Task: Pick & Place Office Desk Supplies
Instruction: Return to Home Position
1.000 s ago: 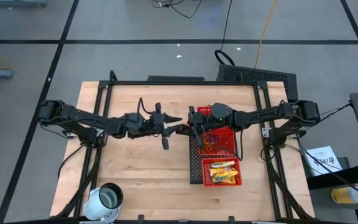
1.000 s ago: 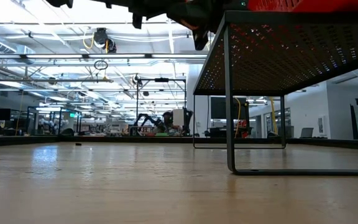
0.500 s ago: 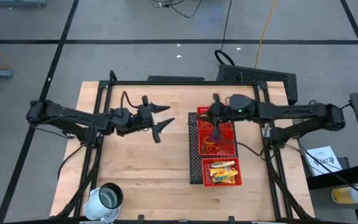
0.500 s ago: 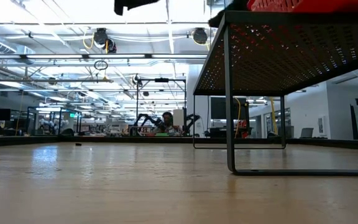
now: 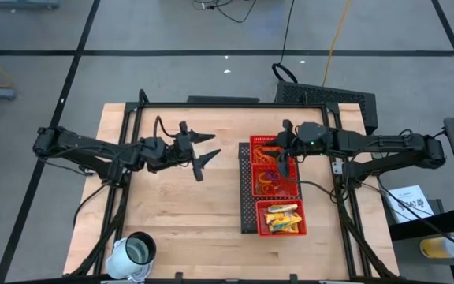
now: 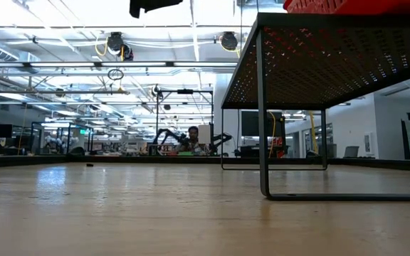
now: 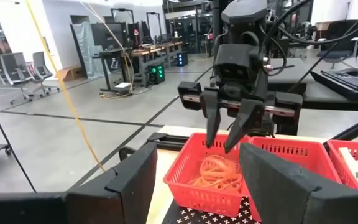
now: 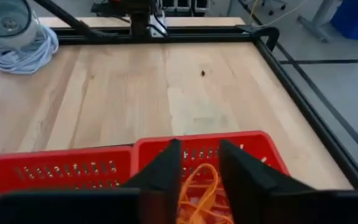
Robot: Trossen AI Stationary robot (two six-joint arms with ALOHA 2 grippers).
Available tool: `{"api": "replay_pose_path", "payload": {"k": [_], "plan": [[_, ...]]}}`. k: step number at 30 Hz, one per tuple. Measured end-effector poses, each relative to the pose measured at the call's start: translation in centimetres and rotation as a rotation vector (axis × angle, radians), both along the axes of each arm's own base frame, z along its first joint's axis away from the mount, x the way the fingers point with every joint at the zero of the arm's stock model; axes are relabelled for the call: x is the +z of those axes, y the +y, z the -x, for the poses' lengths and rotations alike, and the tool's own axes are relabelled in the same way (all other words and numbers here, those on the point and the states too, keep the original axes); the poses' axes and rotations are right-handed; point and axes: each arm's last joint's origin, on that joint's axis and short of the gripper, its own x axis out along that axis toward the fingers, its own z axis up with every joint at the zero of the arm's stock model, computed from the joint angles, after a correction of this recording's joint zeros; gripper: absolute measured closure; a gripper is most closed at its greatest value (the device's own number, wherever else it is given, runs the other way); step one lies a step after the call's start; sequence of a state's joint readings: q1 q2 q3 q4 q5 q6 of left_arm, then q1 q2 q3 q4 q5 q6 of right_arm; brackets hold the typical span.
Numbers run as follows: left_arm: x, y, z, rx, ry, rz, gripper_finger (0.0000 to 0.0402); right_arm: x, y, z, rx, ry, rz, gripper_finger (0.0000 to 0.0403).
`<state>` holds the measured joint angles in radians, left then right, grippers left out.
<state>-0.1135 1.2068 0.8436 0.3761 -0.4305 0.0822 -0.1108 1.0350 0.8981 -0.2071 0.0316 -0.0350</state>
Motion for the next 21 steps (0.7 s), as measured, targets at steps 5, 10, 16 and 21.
{"api": "replay_pose_path", "payload": {"k": [5,10,16,21], "plan": [[-0.2,0.0,0.0,0.002,0.031,-0.037,0.0163,0.0,-0.2,0.2,-0.076,0.000,0.018,0.0222],[1.3,0.3,2.7,0.133,0.033,-0.028,0.0163,1.2,0.0,2.4,-0.092,-0.021,0.042,0.0171],[4.1,0.2,9.2,0.096,0.031,-0.039,0.0163,2.8,0.6,7.9,-0.090,-0.047,0.048,0.0146],[3.7,0.8,13.9,0.080,0.118,0.016,0.0163,3.0,1.1,12.8,-0.094,-0.041,0.039,0.0143]]}}
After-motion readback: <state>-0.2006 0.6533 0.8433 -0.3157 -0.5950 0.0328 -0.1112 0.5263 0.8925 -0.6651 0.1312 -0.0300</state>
